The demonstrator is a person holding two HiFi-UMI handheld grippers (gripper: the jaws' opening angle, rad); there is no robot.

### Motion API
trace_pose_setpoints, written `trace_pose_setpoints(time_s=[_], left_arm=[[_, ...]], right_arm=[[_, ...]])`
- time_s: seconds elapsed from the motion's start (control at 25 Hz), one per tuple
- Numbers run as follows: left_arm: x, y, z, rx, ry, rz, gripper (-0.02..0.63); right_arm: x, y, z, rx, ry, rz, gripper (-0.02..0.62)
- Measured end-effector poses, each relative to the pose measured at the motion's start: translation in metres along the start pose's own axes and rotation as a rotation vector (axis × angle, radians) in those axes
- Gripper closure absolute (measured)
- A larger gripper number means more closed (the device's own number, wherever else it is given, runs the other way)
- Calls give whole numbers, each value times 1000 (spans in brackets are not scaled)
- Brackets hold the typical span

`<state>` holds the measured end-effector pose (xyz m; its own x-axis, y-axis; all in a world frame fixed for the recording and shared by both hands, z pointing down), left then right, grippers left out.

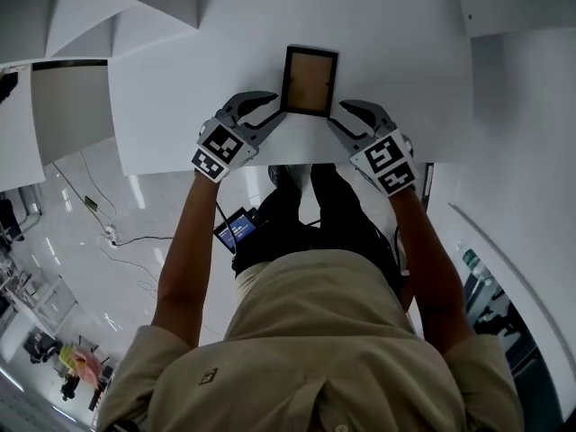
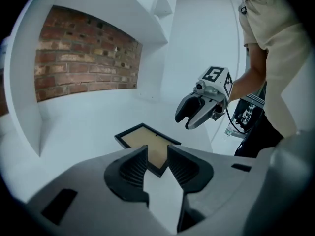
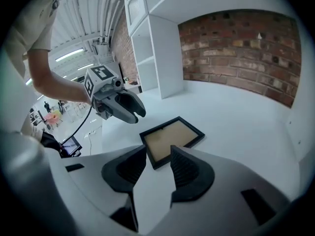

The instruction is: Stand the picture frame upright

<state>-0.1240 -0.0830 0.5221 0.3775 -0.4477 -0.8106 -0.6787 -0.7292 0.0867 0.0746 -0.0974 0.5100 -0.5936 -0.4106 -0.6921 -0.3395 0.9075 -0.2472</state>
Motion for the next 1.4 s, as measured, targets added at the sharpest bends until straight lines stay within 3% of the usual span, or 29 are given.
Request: trace_pose_setpoints(time_s=[0.32, 0.6, 0.8, 0.96, 1.16, 1.4], left_arm=[[-39, 4, -26, -40, 103, 23, 476], [-41, 1, -36, -49, 198, -35, 475], [-34, -2, -35, -95, 208, -12, 476], [-36, -11, -38, -119, 168, 51, 475], [-24, -5, -25, -84, 5, 198, 476], [6, -3, -1, -11, -104, 235, 475]], right_arm=[[-30, -11, -40, 48, 94, -19, 434], [-36, -9, -53, 22, 115, -6, 445], [-33, -8, -46, -4, 114, -23, 443], [-38, -8, -37, -24, 79, -30, 434], [-30, -3, -27, -31, 44, 4, 430], [-12, 14, -9, -64, -10, 42, 431]])
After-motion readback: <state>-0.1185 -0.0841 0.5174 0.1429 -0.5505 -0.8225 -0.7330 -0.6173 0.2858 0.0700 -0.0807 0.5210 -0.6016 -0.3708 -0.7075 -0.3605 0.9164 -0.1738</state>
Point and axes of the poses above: the fingertips, and each gripper's own axes: z backward along the fingers, y to its left, x out of its top, the point moved 8 cm from there along z, backward along the fingers, and after that the axes turned 9 degrees about x, right-handed, at the moved point
